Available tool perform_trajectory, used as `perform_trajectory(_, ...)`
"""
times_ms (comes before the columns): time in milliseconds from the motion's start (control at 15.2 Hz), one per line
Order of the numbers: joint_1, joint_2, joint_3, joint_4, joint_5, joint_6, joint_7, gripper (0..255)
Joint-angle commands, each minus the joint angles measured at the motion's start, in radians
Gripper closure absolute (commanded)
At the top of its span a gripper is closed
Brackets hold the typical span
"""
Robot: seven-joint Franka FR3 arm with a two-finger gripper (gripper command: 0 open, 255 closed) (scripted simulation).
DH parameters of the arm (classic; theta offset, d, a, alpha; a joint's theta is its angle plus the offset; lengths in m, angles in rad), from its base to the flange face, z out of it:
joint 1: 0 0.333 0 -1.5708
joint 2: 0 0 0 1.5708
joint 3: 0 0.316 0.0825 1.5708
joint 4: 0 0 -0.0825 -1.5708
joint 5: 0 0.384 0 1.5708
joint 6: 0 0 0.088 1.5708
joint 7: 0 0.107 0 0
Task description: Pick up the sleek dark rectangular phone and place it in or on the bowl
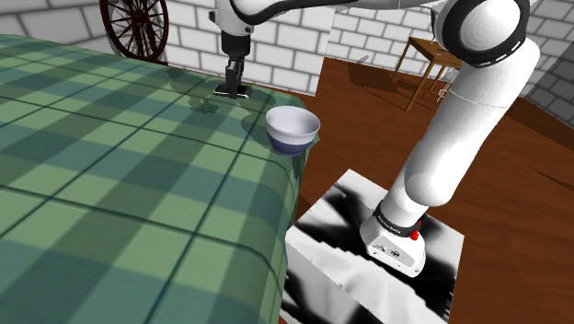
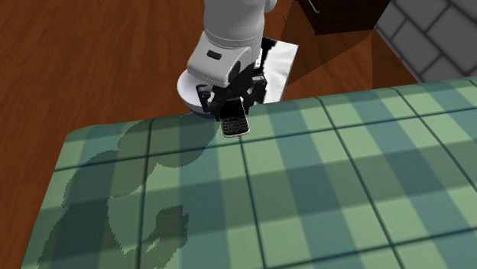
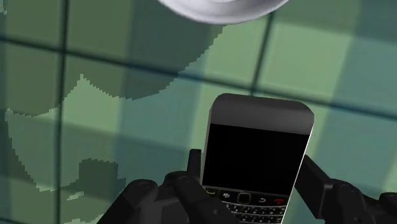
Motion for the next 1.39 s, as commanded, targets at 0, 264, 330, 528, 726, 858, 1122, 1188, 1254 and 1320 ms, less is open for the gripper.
perform_trajectory(0, -0.018, -0.081, -0.014, -0.098, 0.018, 0.021, -0.036, 255)
perform_trajectory(264, -0.042, -0.222, -0.049, -0.253, 0.043, 0.039, -0.105, 255)
perform_trajectory(330, -0.048, -0.256, -0.059, -0.289, 0.047, 0.041, -0.122, 255)
perform_trajectory(528, -0.062, -0.356, -0.093, -0.388, 0.054, 0.041, -0.174, 255)
perform_trajectory(726, -0.078, -0.453, -0.129, -0.476, 0.053, 0.034, -0.226, 255)
perform_trajectory(858, -0.089, -0.517, -0.155, -0.529, 0.047, 0.024, -0.261, 255)
perform_trajectory(1122, -0.090, -0.520, -0.157, -0.572, 0.046, 0.064, -0.264, 255)
perform_trajectory(1188, -0.090, -0.518, -0.157, -0.584, 0.046, 0.078, -0.263, 255)
perform_trajectory(1254, -0.090, -0.516, -0.157, -0.596, 0.046, 0.092, -0.263, 255)
perform_trajectory(1320, -0.090, -0.513, -0.157, -0.608, 0.046, 0.106, -0.262, 255)
